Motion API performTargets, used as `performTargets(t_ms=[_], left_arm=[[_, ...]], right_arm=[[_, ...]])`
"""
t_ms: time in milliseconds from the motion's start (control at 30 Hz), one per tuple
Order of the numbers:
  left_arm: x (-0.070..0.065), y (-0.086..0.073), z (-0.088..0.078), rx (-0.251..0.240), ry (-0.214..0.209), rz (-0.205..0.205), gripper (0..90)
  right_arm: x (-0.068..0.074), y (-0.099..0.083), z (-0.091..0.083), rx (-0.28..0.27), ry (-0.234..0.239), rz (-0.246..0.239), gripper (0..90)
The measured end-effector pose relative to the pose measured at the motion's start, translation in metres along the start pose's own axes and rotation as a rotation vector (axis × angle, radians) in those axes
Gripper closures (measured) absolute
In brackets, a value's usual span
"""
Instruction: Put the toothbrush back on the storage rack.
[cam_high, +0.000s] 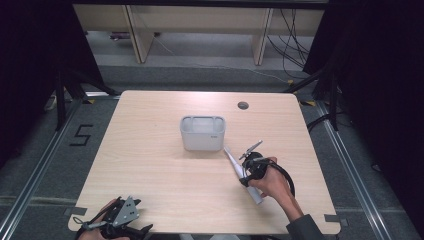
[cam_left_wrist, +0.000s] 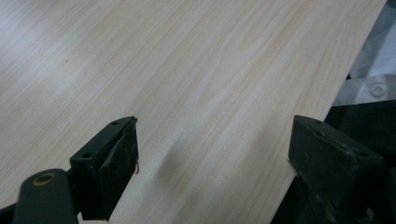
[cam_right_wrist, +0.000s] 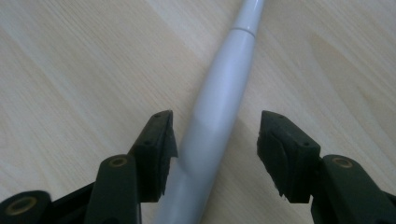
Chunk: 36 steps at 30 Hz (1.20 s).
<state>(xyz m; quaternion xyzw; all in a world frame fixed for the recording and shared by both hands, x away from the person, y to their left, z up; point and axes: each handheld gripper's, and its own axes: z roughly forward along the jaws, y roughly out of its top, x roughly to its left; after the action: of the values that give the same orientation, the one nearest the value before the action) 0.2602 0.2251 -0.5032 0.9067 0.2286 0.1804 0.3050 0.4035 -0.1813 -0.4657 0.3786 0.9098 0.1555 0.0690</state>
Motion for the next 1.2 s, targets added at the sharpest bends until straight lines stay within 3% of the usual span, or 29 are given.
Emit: performTargets(t_ms=[67, 100, 133, 167, 200, 233, 267, 333, 500, 533, 567, 633, 667, 700, 867, 900, 1067, 1200], left_arm=[[-0.001, 0.000, 0.001, -0.019, 0.003, -0.020, 15.8], [0.000, 0.001, 0.000, -0.012, -0.003, -0.008, 15.8], [-0.002, 0.000, 0.001, -0.015, -0.004, -0.025, 15.8], [-0.002, 0.000, 0.001, -0.015, -0.004, -0.025, 15.8], [0.000, 0.000, 0.000, 0.001, 0.001, 0.002, 15.8], [-0.001, 0.000, 0.001, -0.015, 0.006, -0.020, 15.8], [0.000, 0.001, 0.000, -0.010, -0.001, -0.003, 15.8], [-0.002, 0.000, 0.001, -0.014, -0.006, -0.026, 15.8], [0.000, 0.001, 0.000, -0.011, -0.003, -0.004, 15.8], [-0.002, 0.000, 0.001, -0.018, -0.005, -0.023, 15.8], [0.000, 0.000, 0.000, 0.000, 0.001, 0.000, 15.8], [-0.001, 0.000, 0.001, -0.021, 0.002, -0.024, 15.8], [0.000, 0.001, 0.000, -0.010, -0.002, -0.004, 15.8], [-0.002, 0.000, 0.001, -0.017, -0.006, -0.023, 15.8], [0.000, 0.001, 0.000, -0.009, -0.003, -0.003, 15.8], [-0.001, 0.000, 0.001, -0.016, -0.005, -0.012, 15.8], [-0.001, 0.001, 0.000, -0.013, -0.005, -0.012, 15.8], [-0.002, 0.000, 0.001, -0.018, 0.001, -0.024, 15.8]], right_arm=[[-0.003, 0.001, 0.002, -0.006, 0.004, -0.027, 46.9], [0.000, 0.001, 0.002, 0.025, 0.003, 0.028, 47.1], [0.000, 0.002, 0.003, 0.043, 0.015, 0.034, 48.4], [-0.001, 0.003, 0.005, 0.041, 0.014, 0.014, 48.4], [-0.001, 0.003, 0.005, 0.041, 0.014, 0.014, 48.4], [-0.002, 0.004, 0.007, 0.031, 0.019, -0.011, 48.4], [0.000, 0.006, 0.007, 0.047, 0.012, -0.004, 50.1], [-0.001, 0.008, 0.009, 0.044, 0.015, -0.035, 51.6], [0.000, 0.011, 0.012, 0.079, 0.011, -0.033, 55.1], [0.000, 0.012, 0.013, 0.085, 0.013, -0.037, 55.7], [0.000, 0.014, 0.014, 0.107, 0.013, -0.034, 56.9], [-0.001, 0.014, 0.015, 0.108, 0.014, -0.046, 57.5], [-0.001, 0.015, 0.016, 0.123, 0.012, -0.040, 58.7], [-0.001, 0.016, 0.016, 0.126, 0.012, -0.043, 59.7], [-0.001, 0.020, 0.018, 0.161, 0.013, -0.065, 64.4], [-0.003, 0.021, 0.019, 0.177, 0.005, -0.122, 65.7], [0.000, 0.024, 0.019, 0.218, -0.008, -0.127, 65.9], [0.001, 0.026, 0.019, 0.233, 0.011, -0.128, 66.0]])
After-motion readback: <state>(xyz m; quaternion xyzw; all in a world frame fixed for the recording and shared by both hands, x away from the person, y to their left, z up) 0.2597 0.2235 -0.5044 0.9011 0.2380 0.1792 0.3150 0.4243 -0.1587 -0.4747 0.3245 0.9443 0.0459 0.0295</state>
